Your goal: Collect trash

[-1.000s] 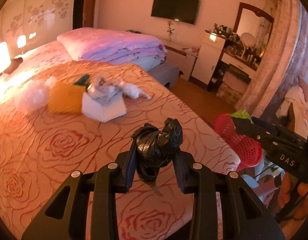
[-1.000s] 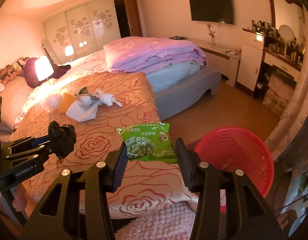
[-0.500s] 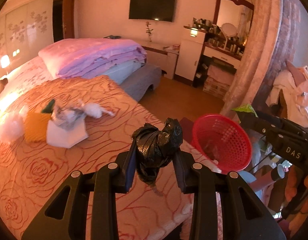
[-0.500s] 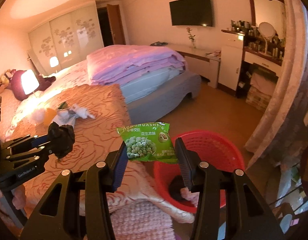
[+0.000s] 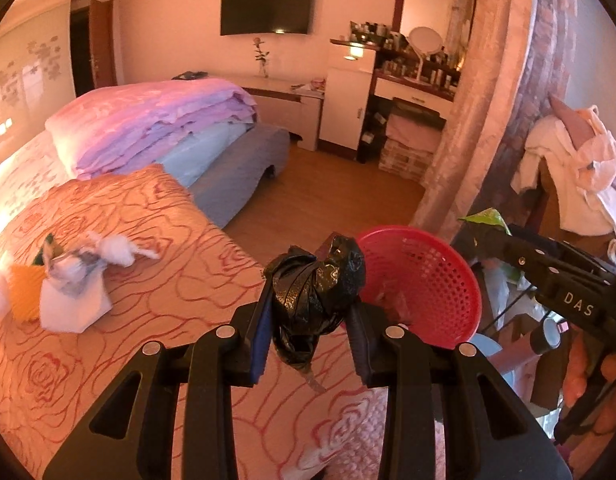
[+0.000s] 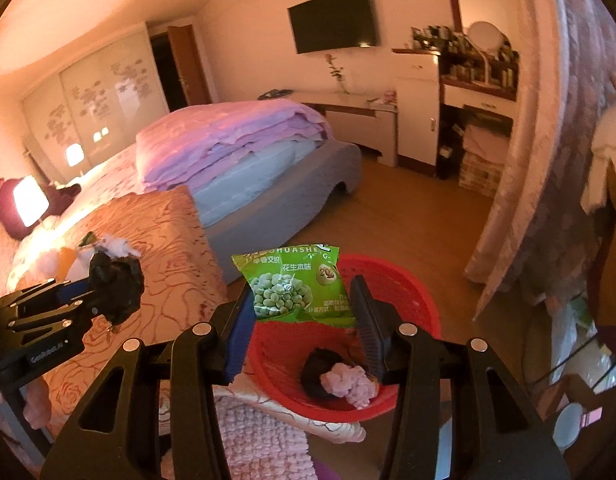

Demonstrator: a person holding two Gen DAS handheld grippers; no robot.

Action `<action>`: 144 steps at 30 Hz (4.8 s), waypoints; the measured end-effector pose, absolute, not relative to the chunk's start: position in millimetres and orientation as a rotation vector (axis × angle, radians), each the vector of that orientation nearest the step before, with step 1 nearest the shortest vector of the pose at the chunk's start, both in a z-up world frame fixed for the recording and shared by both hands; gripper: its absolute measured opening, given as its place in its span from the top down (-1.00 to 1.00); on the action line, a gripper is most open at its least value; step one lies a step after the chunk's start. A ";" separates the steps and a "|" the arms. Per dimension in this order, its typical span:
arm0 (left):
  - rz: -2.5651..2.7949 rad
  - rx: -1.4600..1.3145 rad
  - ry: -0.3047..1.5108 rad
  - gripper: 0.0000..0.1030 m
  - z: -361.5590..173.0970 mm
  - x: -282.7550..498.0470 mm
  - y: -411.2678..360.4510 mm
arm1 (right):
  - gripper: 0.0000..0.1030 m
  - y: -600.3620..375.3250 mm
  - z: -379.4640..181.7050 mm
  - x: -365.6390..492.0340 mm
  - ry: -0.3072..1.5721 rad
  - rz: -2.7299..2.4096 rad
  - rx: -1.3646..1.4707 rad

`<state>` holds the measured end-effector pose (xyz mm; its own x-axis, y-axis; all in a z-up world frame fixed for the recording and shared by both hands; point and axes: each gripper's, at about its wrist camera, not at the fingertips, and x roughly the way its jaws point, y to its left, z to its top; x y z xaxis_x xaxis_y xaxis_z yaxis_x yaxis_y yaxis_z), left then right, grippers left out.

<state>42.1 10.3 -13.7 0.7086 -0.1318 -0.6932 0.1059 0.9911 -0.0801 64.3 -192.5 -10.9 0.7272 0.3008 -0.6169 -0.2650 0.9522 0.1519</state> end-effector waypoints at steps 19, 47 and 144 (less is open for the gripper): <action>-0.274 0.024 0.916 0.38 -62.2 94.4 -52.3 | 0.11 -226.6 -48.9 92.2 0.819 0.207 0.144; -0.269 0.018 0.942 -0.24 -80.7 102.2 -51.7 | -0.14 -231.6 -73.0 102.6 0.884 0.175 0.175; 0.219 -0.328 0.841 0.90 -60.3 -13.6 209.3 | -0.34 -80.1 -45.8 57.2 0.807 0.527 0.053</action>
